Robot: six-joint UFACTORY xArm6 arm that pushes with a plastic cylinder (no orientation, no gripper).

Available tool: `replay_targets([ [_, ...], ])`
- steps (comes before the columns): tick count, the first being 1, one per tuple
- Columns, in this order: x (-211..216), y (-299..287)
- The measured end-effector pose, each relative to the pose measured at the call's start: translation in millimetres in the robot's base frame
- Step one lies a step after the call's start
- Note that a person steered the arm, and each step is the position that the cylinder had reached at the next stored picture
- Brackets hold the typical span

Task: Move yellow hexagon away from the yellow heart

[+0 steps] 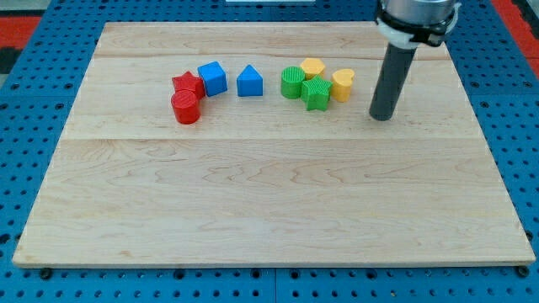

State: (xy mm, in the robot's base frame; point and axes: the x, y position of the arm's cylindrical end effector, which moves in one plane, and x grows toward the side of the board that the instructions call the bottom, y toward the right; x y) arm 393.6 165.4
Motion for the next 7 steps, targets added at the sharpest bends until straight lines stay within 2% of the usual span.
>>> replay_targets([
  [2, -65, -10],
  [3, -107, -34],
  [4, -114, -88],
  [7, -24, -136],
])
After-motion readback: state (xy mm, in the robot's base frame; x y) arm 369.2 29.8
